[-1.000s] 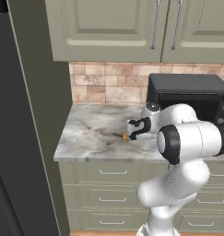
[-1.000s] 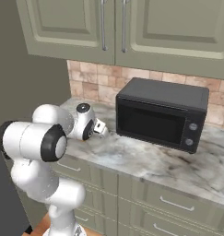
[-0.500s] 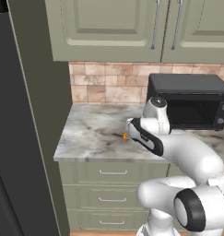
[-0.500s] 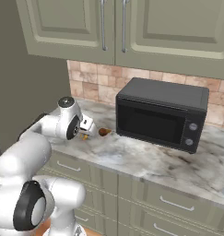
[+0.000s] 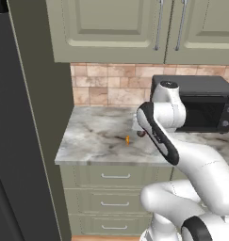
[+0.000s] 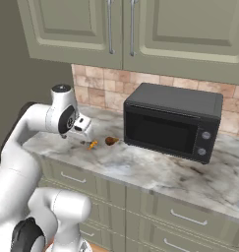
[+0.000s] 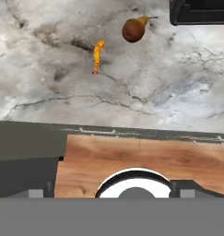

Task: Open the fridge, remove the pear, broccoli, and shrimp, and place them on any counter.

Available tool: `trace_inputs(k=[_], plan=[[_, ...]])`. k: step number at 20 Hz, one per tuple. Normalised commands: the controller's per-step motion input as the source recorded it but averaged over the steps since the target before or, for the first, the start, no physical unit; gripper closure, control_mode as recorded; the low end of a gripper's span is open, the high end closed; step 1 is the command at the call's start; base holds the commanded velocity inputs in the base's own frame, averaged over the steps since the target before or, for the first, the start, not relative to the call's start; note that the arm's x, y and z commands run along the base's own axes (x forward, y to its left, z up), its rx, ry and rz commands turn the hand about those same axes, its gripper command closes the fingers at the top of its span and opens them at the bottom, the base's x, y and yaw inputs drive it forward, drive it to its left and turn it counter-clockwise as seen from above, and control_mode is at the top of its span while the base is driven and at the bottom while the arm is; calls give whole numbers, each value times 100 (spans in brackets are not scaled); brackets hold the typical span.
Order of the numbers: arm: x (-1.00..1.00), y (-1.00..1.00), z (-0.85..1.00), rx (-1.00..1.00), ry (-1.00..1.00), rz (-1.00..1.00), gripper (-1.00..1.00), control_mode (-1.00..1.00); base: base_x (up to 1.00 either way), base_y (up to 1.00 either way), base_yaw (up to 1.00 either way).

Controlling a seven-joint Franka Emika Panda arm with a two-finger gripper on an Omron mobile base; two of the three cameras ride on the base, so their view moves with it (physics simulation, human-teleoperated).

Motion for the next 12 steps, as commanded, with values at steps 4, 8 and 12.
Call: trace_inputs(k=[4,8,12], plan=[[-25,0,0,0,0,0,-100,100,-75,4,-1],[0,0,0,0,0,0,-100,100,-100,36,-3],[0,0,0,0,0,0,-100,100,-100,82,0]])
